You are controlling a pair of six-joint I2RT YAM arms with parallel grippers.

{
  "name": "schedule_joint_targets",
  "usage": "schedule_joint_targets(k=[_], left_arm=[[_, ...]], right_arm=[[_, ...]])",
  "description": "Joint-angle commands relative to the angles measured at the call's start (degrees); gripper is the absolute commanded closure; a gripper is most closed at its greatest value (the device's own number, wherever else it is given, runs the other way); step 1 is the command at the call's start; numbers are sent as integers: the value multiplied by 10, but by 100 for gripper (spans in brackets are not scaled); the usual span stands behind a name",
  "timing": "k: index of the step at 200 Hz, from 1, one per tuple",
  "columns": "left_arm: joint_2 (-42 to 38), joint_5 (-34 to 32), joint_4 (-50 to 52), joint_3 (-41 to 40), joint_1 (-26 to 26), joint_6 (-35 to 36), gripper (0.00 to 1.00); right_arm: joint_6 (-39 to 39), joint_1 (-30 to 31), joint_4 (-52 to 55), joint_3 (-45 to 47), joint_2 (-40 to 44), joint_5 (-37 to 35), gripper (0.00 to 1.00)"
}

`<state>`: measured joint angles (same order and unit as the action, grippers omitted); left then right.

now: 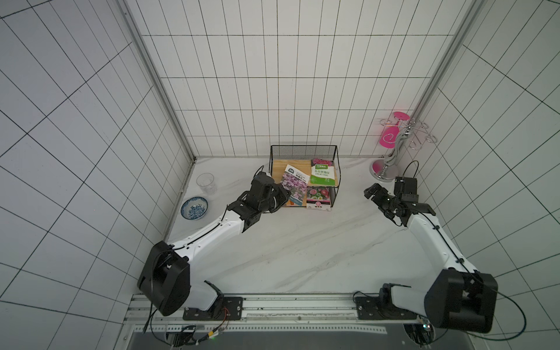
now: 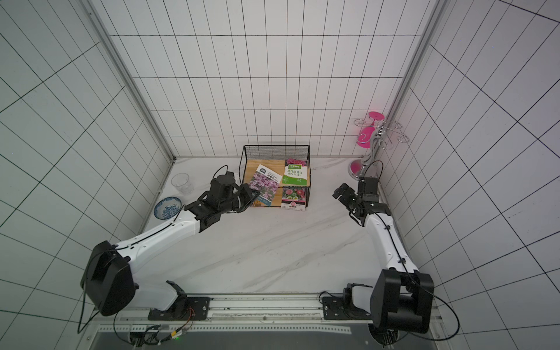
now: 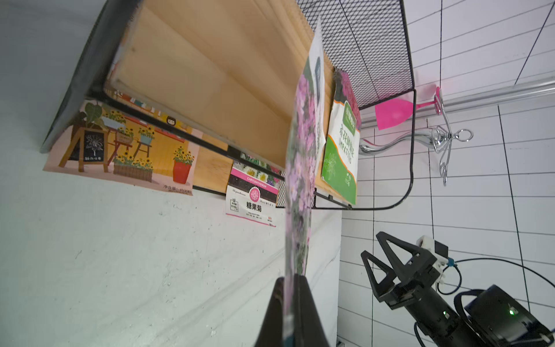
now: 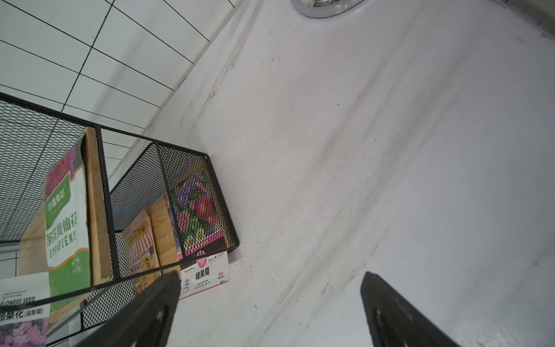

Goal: Take the seed bag off the shelf
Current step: Pick up the seed packet from the shelf.

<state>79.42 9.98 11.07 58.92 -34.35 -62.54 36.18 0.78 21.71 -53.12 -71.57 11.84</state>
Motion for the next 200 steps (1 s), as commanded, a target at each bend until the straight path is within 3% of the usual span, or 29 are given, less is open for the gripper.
schedule_joint_targets(k=[1, 51, 155, 200], left_arm=[[-34, 47, 43, 0, 0, 52, 100], [-131, 29, 42, -101, 5, 22, 100], [-274, 46, 69, -258, 107, -22, 100], [-308, 17, 70, -298, 156, 11, 100]], right_arm=[[-11, 5, 4, 20, 14, 3, 1], [-15, 5, 7, 32, 7, 5, 1], [-28, 5, 10, 11, -42, 9, 1], [-31, 5, 11, -6, -60, 12, 1]])
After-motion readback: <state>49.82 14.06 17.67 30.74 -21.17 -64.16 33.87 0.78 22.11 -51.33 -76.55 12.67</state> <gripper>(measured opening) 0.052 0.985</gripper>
